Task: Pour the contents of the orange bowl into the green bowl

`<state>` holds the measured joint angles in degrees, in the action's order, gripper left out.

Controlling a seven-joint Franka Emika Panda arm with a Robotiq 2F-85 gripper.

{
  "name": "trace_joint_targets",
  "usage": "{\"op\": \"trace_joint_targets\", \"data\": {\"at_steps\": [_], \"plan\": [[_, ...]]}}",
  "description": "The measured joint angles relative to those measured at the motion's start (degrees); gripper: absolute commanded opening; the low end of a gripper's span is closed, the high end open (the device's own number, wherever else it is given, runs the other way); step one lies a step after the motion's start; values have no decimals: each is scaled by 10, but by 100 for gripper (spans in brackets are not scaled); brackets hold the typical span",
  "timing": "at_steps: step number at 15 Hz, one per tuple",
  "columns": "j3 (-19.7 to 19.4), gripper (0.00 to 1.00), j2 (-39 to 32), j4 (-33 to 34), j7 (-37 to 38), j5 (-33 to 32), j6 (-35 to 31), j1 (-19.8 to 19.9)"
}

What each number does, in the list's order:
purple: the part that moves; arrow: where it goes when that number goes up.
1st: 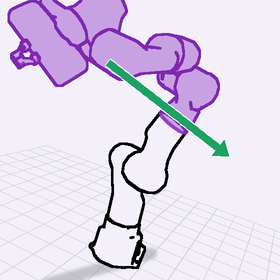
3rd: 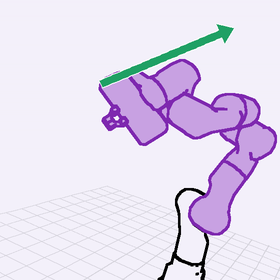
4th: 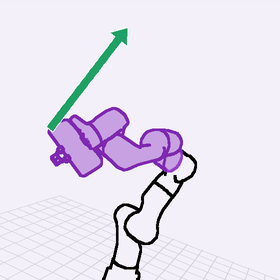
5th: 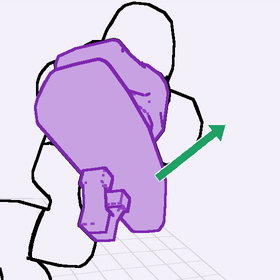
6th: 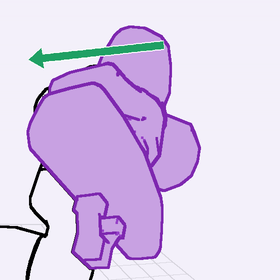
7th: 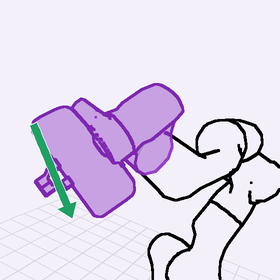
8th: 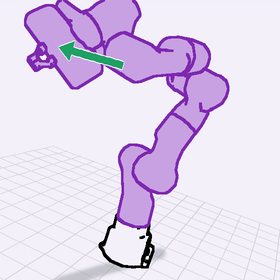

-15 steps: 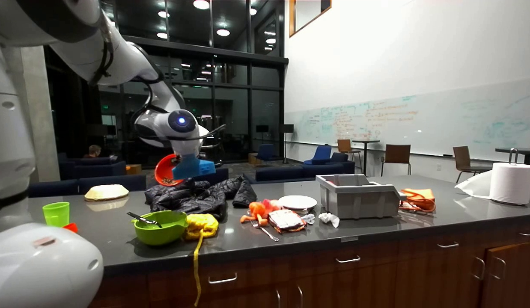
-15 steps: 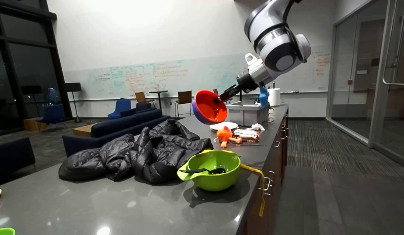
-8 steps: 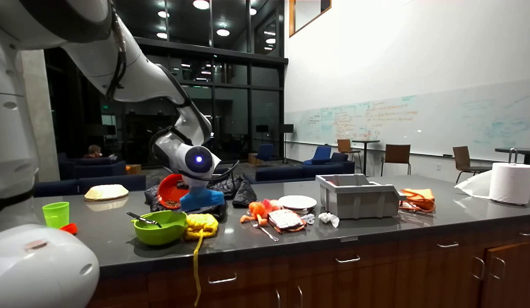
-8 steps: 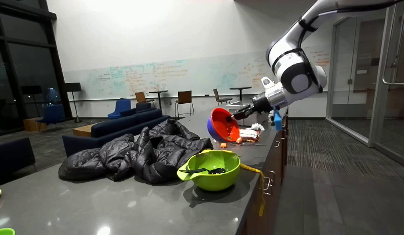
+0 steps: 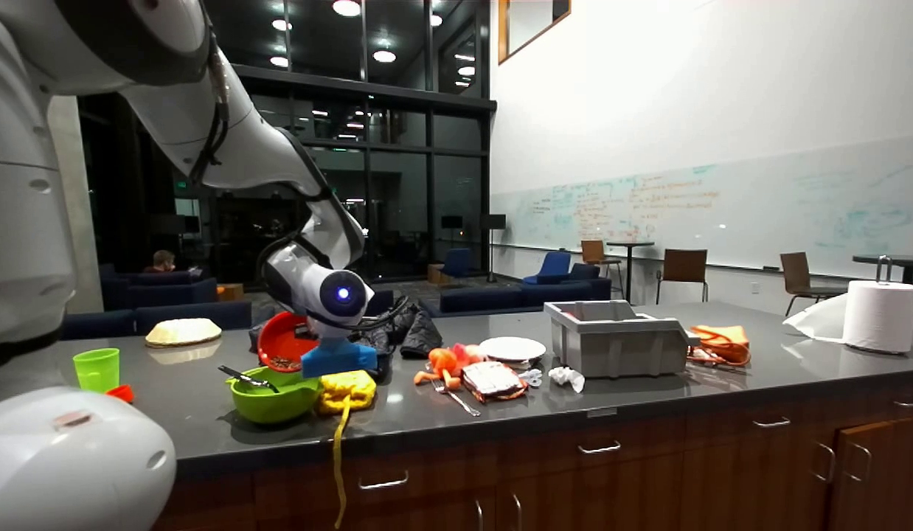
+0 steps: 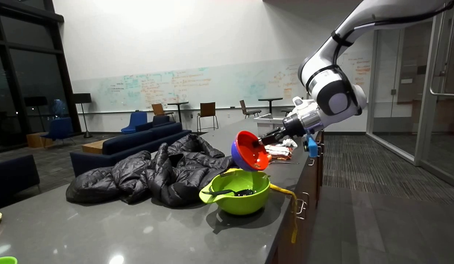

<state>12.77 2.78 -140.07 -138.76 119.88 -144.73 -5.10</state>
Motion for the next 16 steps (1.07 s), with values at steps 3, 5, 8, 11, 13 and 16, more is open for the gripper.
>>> {"op": "trace_joint_targets", "data": {"at_steps": [3, 5, 8, 11, 13, 16], "plan": [[0, 2, -17, 5, 12, -1, 21, -11], [-1, 2, -31, 13, 20, -1, 37, -16], [-5, 2, -51, 27, 29, -4, 68, -19], [-16, 2, -69, 44, 41, -5, 118, -19], [-27, 2, -82, 54, 52, -5, 159, -18], [-47, 2, -104, 66, 75, -7, 221, -16]]}}
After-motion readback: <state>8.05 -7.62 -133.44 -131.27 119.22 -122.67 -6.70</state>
